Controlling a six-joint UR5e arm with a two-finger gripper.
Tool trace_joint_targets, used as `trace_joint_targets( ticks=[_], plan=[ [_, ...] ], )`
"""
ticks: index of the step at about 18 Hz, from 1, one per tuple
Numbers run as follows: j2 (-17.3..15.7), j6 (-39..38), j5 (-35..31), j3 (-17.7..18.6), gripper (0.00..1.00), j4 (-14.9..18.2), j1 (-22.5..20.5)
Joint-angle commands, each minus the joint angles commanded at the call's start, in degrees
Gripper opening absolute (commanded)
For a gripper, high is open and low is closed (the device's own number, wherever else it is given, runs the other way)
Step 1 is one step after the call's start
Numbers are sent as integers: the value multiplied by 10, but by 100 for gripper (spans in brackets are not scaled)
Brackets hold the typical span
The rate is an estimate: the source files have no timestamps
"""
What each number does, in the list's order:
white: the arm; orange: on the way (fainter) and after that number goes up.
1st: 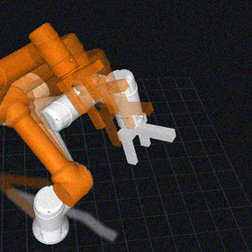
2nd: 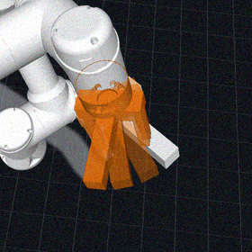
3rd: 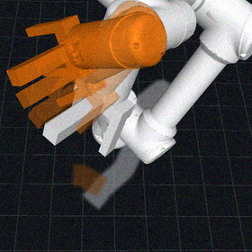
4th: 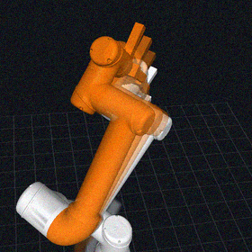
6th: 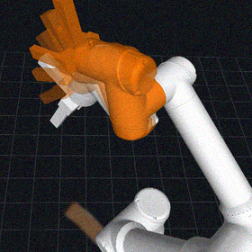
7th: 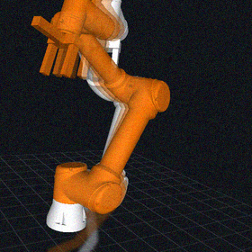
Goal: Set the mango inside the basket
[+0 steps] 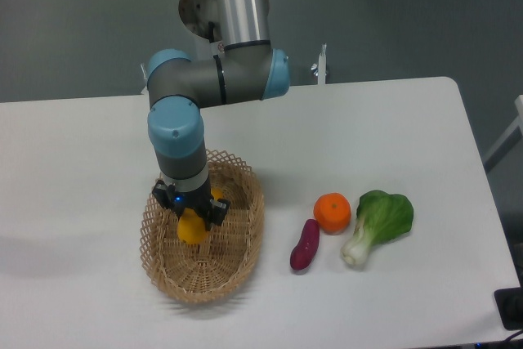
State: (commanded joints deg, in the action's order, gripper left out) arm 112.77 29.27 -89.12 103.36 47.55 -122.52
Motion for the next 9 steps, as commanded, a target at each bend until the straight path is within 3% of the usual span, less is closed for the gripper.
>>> trace_joint_targets(
  ticks=[1,6,9],
  plan=[
    [1,-1,0,-4,100,0,0],
    [-15,1,-1,-21,100,3,-10],
    [-24,0,-4,-65,100,10,-52]
  ],
)
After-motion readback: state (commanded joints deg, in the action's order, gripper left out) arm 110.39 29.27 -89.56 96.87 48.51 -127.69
